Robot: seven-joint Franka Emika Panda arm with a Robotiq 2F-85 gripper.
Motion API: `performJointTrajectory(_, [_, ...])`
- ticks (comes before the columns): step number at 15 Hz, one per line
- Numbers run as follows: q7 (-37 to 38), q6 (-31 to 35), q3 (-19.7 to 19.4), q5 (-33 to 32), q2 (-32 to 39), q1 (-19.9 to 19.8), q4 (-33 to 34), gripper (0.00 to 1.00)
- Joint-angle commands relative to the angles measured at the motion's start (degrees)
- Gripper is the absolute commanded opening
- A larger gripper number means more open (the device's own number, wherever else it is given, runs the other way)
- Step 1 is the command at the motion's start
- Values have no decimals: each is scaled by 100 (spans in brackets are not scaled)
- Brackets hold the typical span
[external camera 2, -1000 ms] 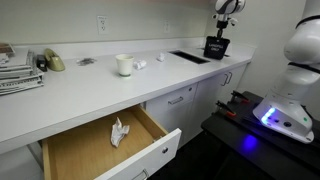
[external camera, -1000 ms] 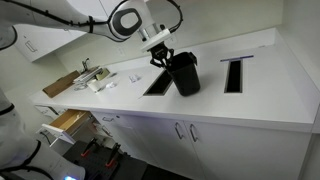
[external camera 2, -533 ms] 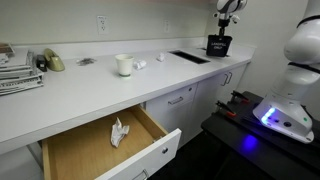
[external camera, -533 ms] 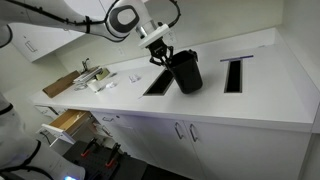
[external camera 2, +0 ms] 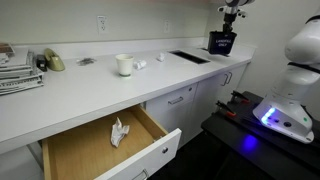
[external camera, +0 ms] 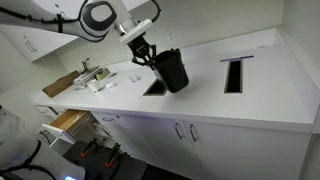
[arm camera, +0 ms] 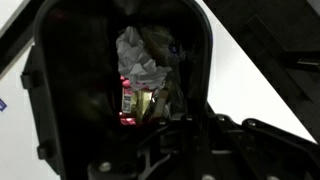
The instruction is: Move the black bin from the right to the left side of the counter
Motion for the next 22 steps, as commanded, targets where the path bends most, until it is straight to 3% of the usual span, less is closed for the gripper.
performJointTrajectory(1, [-410,103,101,-202,-1163,245,-1060,2])
performJointTrajectory(6, [-1092,12,300,-60,-2324,825,-1819,2])
performJointTrajectory(12, [-1875,-307,517,376,-3337,1790,-2346,2])
performJointTrajectory(13, [-1847,-256,566,340,-3422,1841,-2416,2])
performJointTrajectory(14, [-1647,-232,519,273,-3040,1749,-2187,9])
performJointTrajectory(20, [-1675,-233,553,273,-3293,1868,-2383,9])
performJointTrajectory(21, [-1676,-233,552,273,-3293,1868,-2383,2])
performJointTrajectory(22, [-1857,-280,525,454,-3334,2055,-2391,2])
